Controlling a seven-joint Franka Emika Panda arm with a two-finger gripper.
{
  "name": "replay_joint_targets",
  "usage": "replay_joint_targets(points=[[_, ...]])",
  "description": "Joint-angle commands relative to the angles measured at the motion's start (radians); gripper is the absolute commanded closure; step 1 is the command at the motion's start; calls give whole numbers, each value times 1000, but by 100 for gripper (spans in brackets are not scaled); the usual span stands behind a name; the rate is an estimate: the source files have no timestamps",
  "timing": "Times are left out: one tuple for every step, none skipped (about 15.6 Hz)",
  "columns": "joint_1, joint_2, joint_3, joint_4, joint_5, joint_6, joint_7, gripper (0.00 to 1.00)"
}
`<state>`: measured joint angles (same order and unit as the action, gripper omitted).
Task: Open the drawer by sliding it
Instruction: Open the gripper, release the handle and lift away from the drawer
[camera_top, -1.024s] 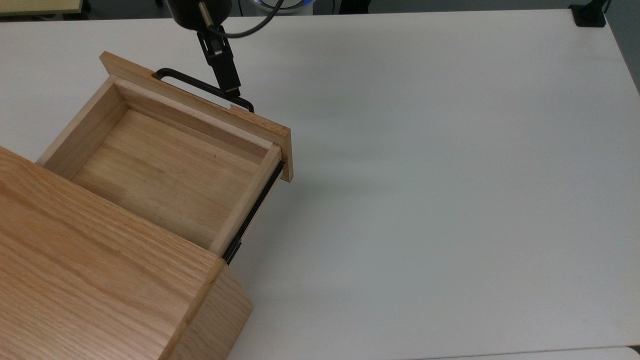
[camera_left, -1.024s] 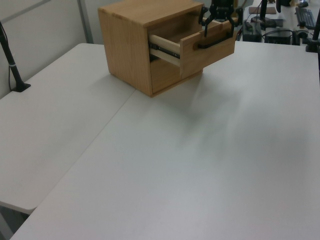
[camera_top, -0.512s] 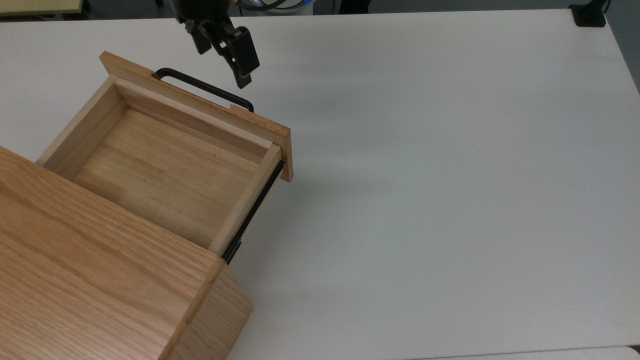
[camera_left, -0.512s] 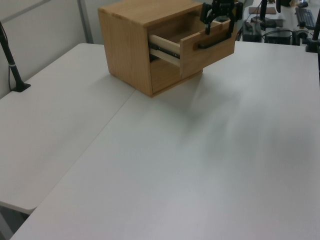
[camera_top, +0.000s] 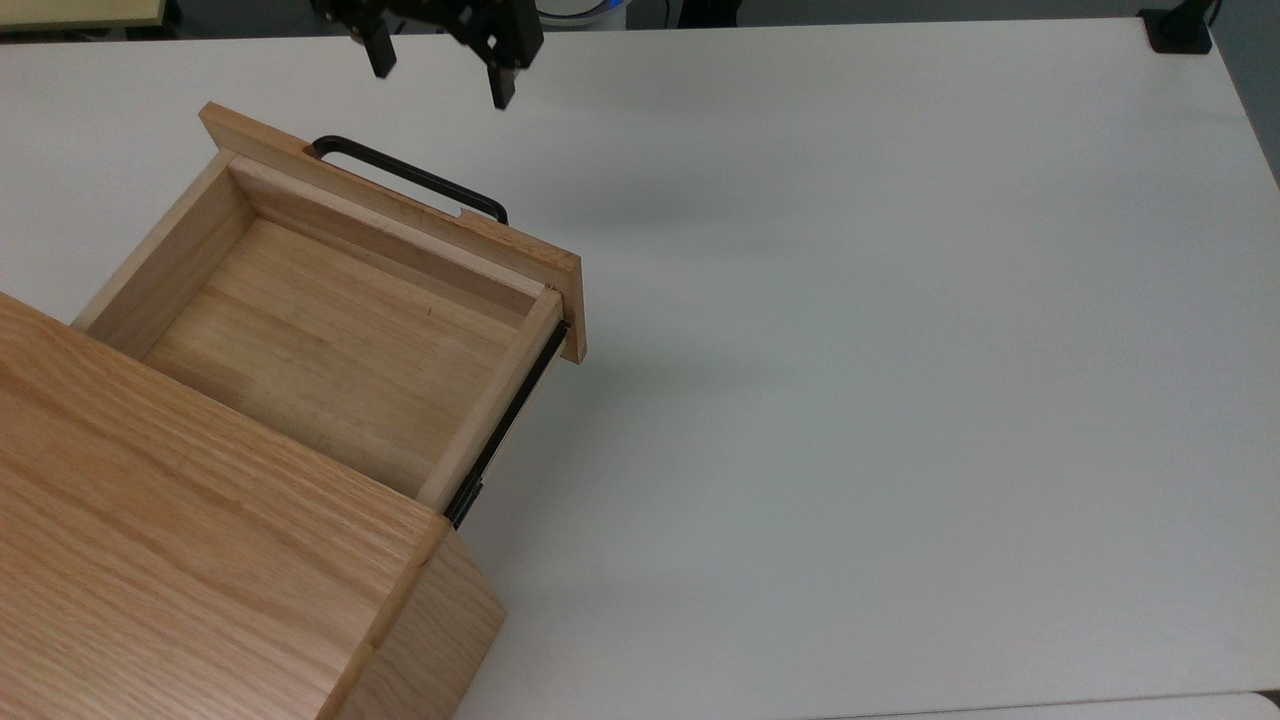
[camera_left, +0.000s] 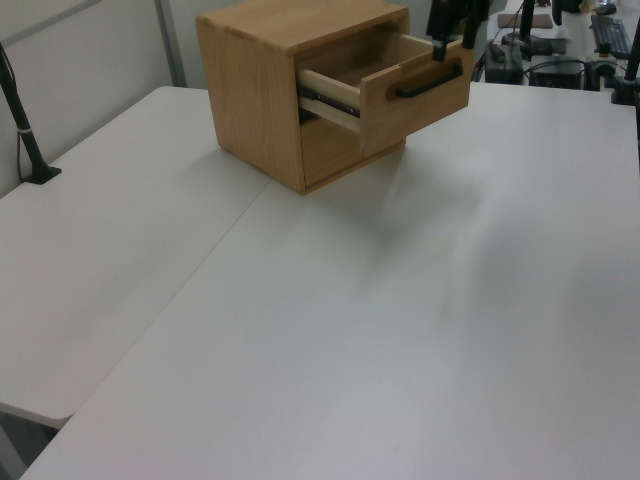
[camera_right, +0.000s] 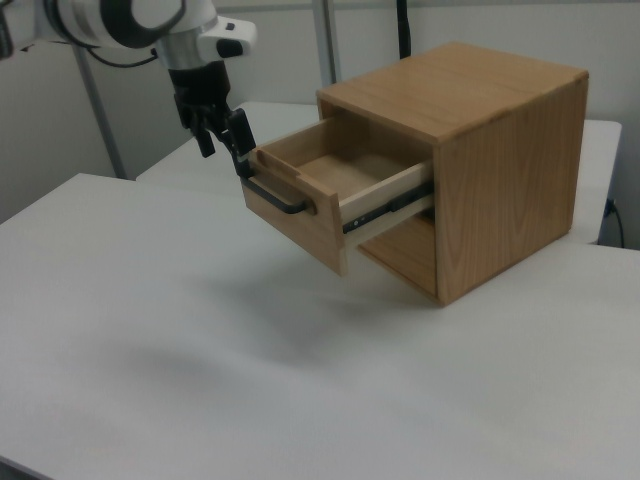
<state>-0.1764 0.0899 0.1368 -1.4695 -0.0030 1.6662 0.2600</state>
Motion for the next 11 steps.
replay_joint_targets(points=[[18, -120, -26, -124, -35, 7, -93, 0], [46, -130, -52, -129, -37, 6, -94, 0], [99, -136, -107, -129, -38, 1, -97, 0], [170, -140, -181, -130, -38, -3, -94, 0], [228, -137, -234, -127, -38, -5, -94, 0], [238, -127, -247, -121, -37, 1, -93, 0], [238, -119, -246, -120, -41, 1, -94, 0], [238, -116, -246, -120, -46, 1, -97, 0], [239, -116, -246, -123, -54, 1, -108, 0], [242, -116, -246, -124, -64, -3, -132, 0], [241, -116, -246, -124, -72, -3, -175, 0]])
